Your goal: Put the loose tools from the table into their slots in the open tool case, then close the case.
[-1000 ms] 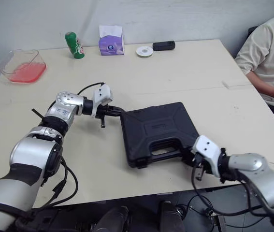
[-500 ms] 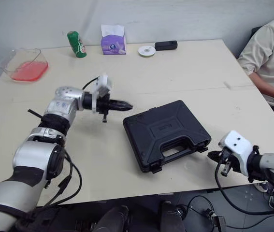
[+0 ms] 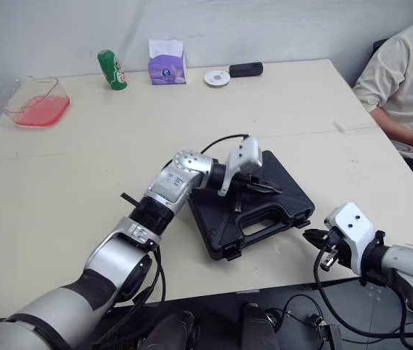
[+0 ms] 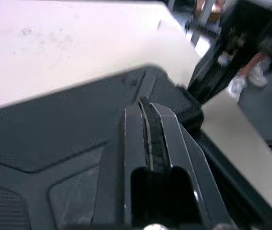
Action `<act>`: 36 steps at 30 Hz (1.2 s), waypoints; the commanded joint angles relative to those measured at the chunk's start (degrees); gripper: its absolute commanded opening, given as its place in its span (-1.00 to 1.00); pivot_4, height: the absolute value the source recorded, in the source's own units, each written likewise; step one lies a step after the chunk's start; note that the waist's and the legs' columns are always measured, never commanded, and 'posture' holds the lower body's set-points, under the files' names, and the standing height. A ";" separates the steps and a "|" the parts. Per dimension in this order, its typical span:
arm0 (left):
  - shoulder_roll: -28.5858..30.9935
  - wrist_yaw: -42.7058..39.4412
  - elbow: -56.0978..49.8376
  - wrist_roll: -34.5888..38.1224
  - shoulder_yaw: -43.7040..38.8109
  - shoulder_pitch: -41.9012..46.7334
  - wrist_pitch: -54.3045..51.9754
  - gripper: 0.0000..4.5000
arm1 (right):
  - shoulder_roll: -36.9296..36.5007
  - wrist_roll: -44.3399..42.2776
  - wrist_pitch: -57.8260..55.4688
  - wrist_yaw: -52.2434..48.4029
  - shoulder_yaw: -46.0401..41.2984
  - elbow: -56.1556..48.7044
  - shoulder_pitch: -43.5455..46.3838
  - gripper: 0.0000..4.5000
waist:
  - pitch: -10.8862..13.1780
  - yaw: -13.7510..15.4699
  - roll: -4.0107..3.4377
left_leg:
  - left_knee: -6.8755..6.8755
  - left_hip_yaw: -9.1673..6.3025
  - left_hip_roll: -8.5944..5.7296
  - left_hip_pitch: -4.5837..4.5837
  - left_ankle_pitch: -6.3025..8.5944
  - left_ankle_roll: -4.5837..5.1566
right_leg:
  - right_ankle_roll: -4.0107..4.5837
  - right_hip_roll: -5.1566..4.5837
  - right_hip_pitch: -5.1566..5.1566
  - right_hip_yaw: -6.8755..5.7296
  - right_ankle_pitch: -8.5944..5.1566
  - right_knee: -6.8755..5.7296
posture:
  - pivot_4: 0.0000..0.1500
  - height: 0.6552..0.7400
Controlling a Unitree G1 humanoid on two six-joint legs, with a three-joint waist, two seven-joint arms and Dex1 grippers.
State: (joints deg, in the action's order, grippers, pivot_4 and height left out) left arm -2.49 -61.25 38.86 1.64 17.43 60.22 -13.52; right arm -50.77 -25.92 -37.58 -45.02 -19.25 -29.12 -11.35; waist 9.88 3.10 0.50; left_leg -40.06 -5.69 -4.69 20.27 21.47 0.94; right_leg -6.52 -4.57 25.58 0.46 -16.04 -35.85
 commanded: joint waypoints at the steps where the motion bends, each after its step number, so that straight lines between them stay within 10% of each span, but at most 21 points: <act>1: -2.28 0.83 3.95 -2.26 2.36 2.39 2.73 -0.97 | 0.12 -1.41 -0.79 0.80 -1.37 -2.44 2.39 -1.00 | 0.00 0.11 0.00 | -0.02 0.00 -0.02 -0.01 0.00 0.00 | 0.00 -0.01 -0.01 0.00 0.00 -0.01 | 1.00 1.00; 8: 0.24 2.97 11.83 -12.83 11.22 2.40 14.31 -0.97 | 0.04 -2.70 -2.82 1.37 -2.03 -3.76 4.35 -1.00 | -0.08 0.19 0.05 | -0.02 -0.02 -0.04 -0.11 -0.01 0.02 | 0.00 -0.03 -0.17 -0.01 0.00 0.01 | 1.00 1.00; 25: 0.00 4.59 15.90 -12.65 9.89 3.66 15.95 -0.97 | 0.08 -4.39 -5.70 1.52 -1.07 -3.53 8.48 -1.00 | -0.91 0.22 0.62 | -0.02 -0.06 -0.01 -0.21 -0.01 0.03 | 0.01 -0.04 -0.27 -0.01 0.01 0.00 | 1.00 1.00; 36: 18.23 -22.42 -20.33 8.75 0.40 -1.63 -8.70 -0.97 | -0.44 -21.70 -13.98 -1.94 -1.44 -16.52 2.92 -1.00 | -0.69 -0.57 0.27 | 0.09 -0.25 0.21 -0.01 0.01 -0.01 | 0.11 0.10 -0.05 0.04 0.02 -0.11 | 1.00 1.00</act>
State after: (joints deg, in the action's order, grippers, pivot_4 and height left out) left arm 14.16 -79.80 26.64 6.68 18.59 58.91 -17.63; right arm -51.19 -48.12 -51.70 -47.89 -23.74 -43.59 -8.06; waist 9.19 2.53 0.78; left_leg -39.98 -5.93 -4.49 20.27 21.48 0.92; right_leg -6.41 -4.48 25.52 0.50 -16.02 -35.94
